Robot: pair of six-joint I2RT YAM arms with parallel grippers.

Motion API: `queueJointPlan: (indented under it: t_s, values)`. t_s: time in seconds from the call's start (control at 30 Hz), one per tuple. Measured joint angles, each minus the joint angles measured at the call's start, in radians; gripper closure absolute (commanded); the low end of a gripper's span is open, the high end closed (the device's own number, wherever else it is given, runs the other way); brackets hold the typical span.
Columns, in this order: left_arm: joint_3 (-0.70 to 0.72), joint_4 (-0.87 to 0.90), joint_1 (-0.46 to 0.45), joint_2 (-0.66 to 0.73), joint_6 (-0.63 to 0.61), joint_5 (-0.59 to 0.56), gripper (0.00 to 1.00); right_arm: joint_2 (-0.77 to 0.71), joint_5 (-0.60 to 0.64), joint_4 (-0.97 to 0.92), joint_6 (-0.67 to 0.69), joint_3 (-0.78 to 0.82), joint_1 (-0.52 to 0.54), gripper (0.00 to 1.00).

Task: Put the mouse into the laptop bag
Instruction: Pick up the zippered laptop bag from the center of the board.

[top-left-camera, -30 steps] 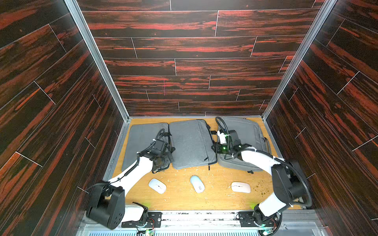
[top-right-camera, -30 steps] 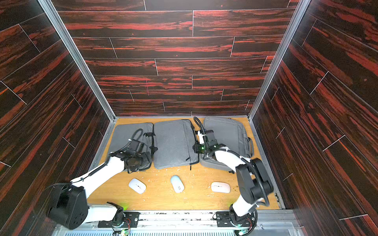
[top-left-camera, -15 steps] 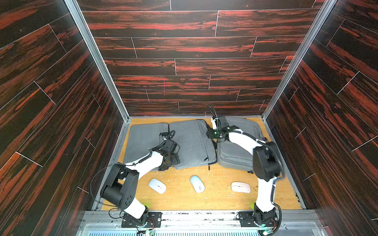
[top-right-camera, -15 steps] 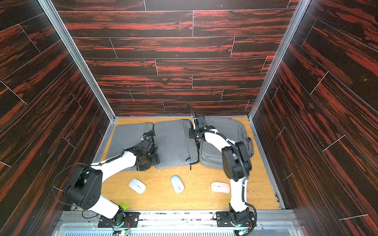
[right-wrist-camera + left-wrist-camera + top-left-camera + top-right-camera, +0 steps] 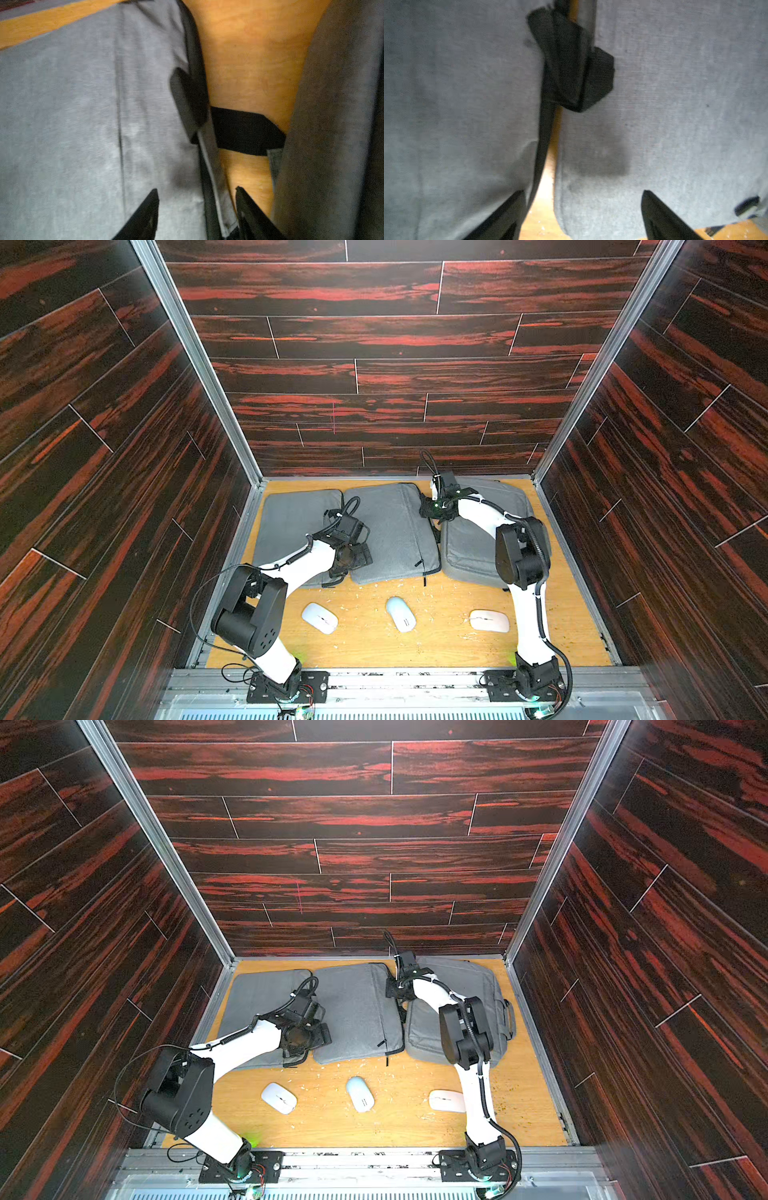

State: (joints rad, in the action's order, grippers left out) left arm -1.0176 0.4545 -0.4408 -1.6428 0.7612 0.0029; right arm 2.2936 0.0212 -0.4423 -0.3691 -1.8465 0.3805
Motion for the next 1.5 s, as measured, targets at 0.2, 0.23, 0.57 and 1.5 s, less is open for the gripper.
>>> queueJointPlan:
  t_s: [0.2, 0.23, 0.57, 1.5]
  values:
    - [0.000, -0.039, -0.016, -0.070, 0.018, 0.037, 0.06, 0.057, -0.048, -0.017, -0.010, -0.074, -0.001, 0.39]
    - [0.000, -0.043, -0.019, -0.080, 0.019, 0.040, 0.06, 0.066, -0.055, -0.017, -0.012, -0.079, -0.001, 0.39]
    - [-0.043, -0.045, -0.034, -0.143, 0.028, 0.045, 0.28, 0.109, -0.103, -0.010, -0.014, -0.098, -0.005, 0.76]
    - [-0.380, 0.375, -0.031, 0.032, -0.192, -0.428, 1.00, -0.047, -0.122, 0.010, -0.035, -0.064, 0.066, 1.00]
